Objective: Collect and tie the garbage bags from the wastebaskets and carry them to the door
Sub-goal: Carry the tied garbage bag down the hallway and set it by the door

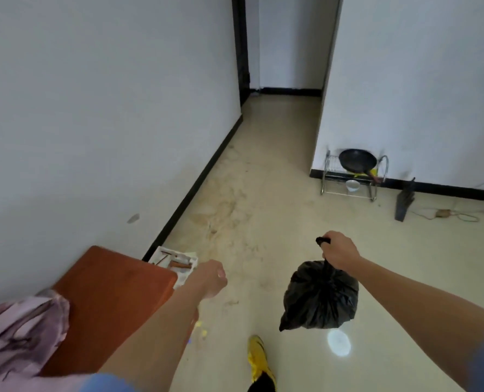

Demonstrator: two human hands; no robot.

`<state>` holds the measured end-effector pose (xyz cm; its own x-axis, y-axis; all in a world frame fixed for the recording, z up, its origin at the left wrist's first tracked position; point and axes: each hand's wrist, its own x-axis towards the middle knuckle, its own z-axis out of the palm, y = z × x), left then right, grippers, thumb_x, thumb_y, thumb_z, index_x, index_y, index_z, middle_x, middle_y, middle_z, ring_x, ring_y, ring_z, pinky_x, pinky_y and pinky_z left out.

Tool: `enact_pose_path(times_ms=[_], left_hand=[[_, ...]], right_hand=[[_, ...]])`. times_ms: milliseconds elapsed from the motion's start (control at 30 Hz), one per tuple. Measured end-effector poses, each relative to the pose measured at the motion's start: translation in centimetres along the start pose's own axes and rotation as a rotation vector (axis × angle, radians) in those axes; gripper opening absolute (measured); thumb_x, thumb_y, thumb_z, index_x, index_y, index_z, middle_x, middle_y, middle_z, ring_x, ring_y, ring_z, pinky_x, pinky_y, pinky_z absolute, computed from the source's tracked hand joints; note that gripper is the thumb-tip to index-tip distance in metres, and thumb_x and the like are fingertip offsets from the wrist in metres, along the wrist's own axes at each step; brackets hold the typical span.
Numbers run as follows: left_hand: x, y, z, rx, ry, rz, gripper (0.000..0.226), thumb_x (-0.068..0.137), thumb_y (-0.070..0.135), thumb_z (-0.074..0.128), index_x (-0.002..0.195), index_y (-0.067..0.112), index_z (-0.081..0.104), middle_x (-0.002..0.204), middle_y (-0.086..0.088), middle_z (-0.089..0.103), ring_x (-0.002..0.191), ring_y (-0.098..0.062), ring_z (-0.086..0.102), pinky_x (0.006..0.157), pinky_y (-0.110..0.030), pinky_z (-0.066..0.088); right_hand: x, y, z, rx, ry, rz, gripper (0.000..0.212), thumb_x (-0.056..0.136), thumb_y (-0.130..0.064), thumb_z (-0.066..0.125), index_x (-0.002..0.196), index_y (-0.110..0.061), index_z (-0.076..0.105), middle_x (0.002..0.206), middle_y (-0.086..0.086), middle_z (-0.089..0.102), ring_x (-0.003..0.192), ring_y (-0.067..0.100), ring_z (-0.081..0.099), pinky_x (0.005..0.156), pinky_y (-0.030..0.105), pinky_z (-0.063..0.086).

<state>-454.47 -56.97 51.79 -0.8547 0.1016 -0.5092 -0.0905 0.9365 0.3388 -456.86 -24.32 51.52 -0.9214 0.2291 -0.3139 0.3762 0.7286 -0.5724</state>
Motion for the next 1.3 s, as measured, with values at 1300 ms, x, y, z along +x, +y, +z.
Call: enact_pose_path(times_ms=[1300], left_hand=[[104.7,21.1,-54.8,-0.149,0.013,-0.125,0.015,0.086,0.027,0.056,0.098,0.020,0.062,0.094,0.006,0.058,0.086,-0.016,0.062,0.070,-0.024,0.052]], right_hand=[[114.9,-33.0,-19.7,0.356,0.060,0.243,0.018,0.093,-0.008,0.049,0.090,-0.001,0.065,0.071,0.014,0.065,0.059,0.028,0.059,0.047,0.029,0.046]])
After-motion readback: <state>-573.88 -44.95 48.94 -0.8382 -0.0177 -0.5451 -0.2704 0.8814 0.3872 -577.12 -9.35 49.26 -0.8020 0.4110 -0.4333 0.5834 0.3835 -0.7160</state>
